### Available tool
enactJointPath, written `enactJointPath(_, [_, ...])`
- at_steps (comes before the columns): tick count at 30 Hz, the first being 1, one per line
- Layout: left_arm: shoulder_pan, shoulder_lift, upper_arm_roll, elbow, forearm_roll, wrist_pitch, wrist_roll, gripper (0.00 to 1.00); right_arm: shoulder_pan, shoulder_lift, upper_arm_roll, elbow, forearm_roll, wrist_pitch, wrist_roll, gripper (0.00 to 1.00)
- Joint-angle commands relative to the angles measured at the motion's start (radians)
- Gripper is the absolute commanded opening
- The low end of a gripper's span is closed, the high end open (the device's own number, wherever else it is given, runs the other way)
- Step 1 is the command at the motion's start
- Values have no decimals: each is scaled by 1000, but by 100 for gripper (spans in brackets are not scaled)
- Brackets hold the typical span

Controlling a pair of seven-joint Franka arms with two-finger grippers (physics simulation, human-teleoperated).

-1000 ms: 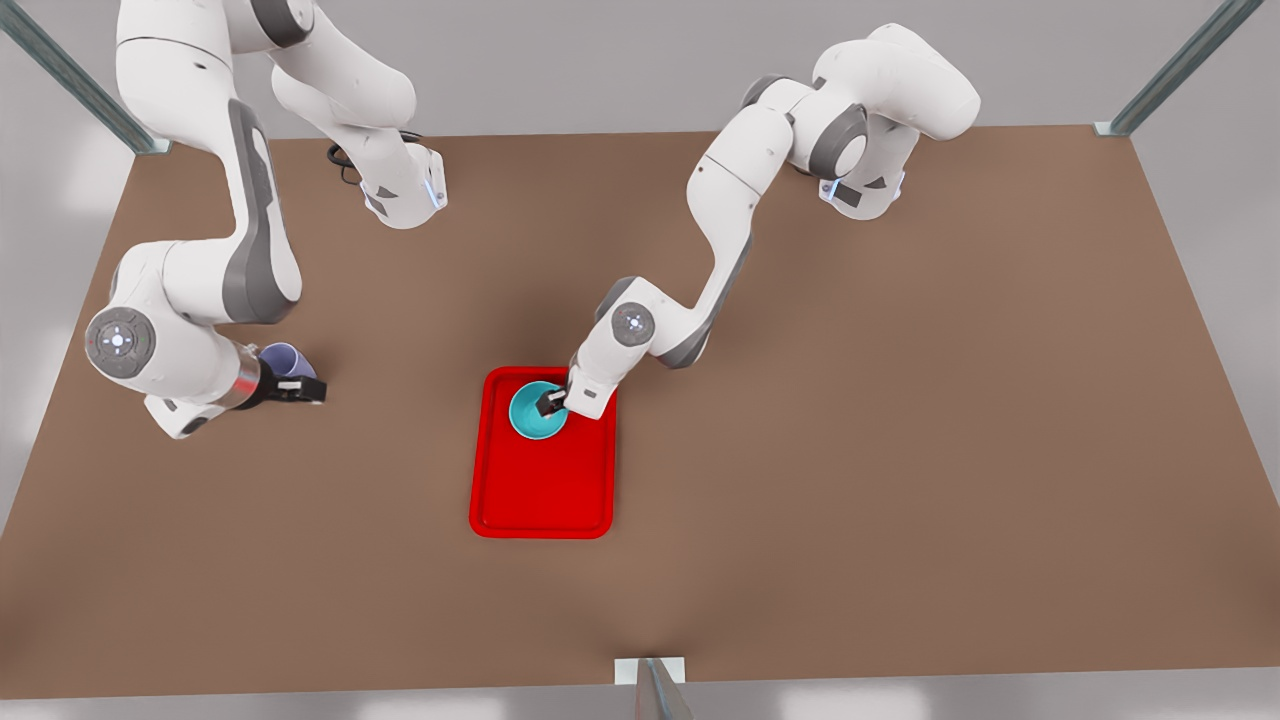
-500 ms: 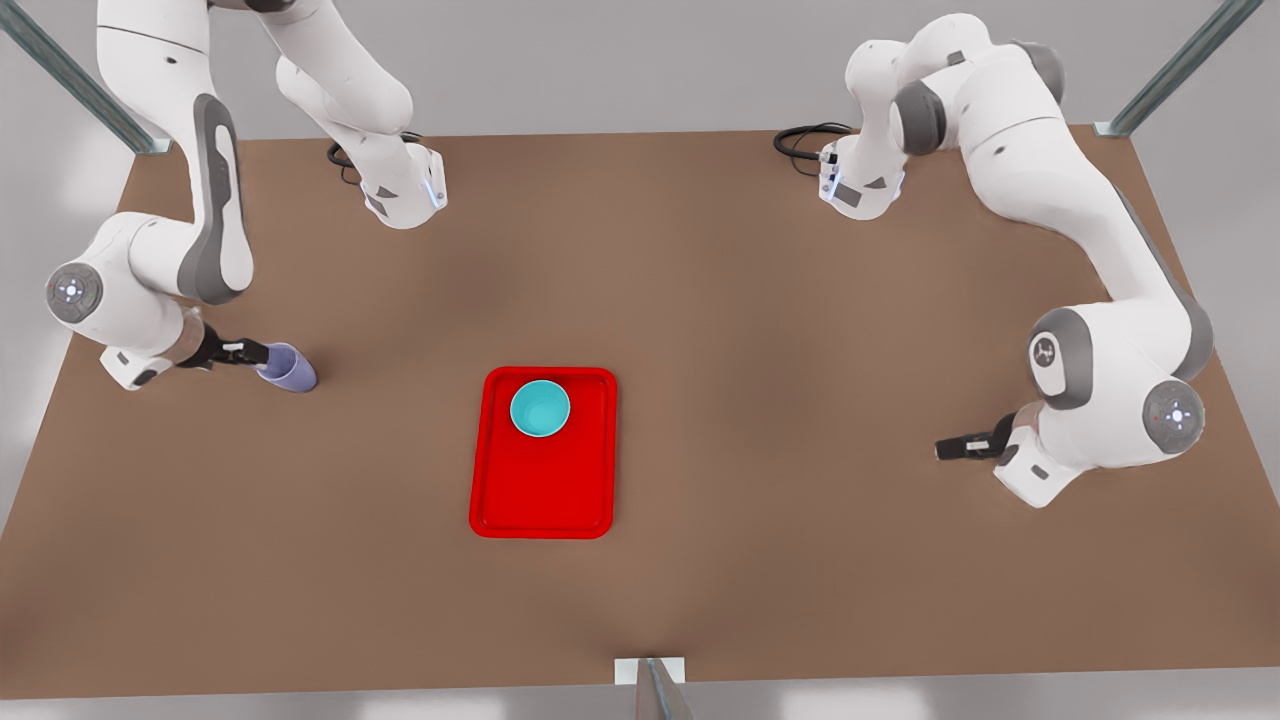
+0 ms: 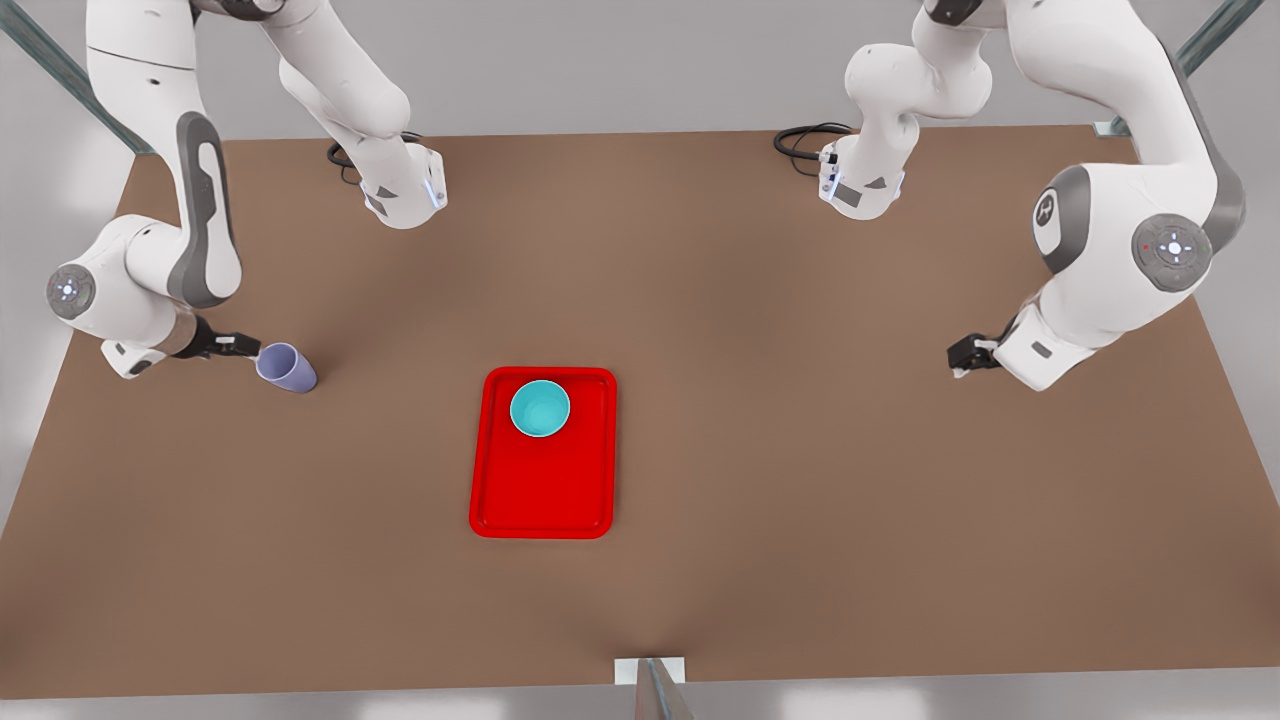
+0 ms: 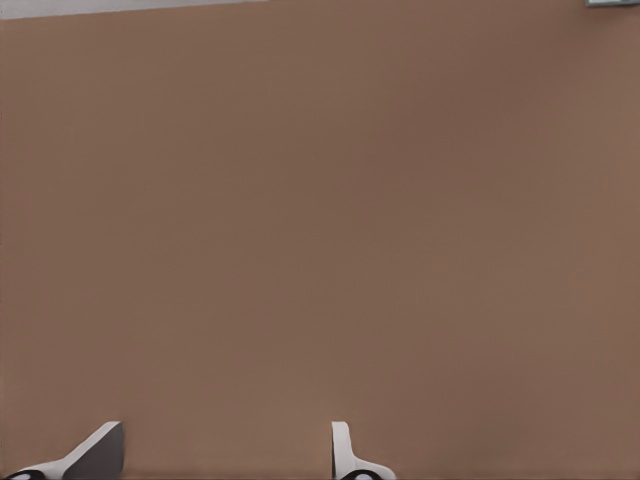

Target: Place the bowl on the tray with the left arm and the cup on the tray with the right arm

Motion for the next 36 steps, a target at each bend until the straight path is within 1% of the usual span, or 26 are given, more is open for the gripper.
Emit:
enactJointPath(1, [-1, 5, 0, 0, 7, 2, 0, 100, 8, 1, 0, 0, 0, 2, 1, 100])
enactJointPath(3, [-15, 14, 0, 0, 6, 5, -2, 100, 8, 17, 0, -2, 0, 23, -1, 100])
enactJointPath(5, [-17, 25, 0, 0, 6, 6, -2, 100, 8, 19, 0, -48, 0, 78, -1, 100])
enactJointPath(8, [-18, 25, 0, 0, 6, 5, -5, 100, 8, 43, 0, -51, 0, 117, -1, 100])
enactJointPath(30, [-17, 26, 0, -2, 6, 0, -5, 100, -27, 126, 0, -74, 0, 178, 1, 100])
enactJointPath(36, [-17, 29, 0, -2, 6, 0, -5, 100, -42, 169, 0, -72, -2, 209, 1, 100])
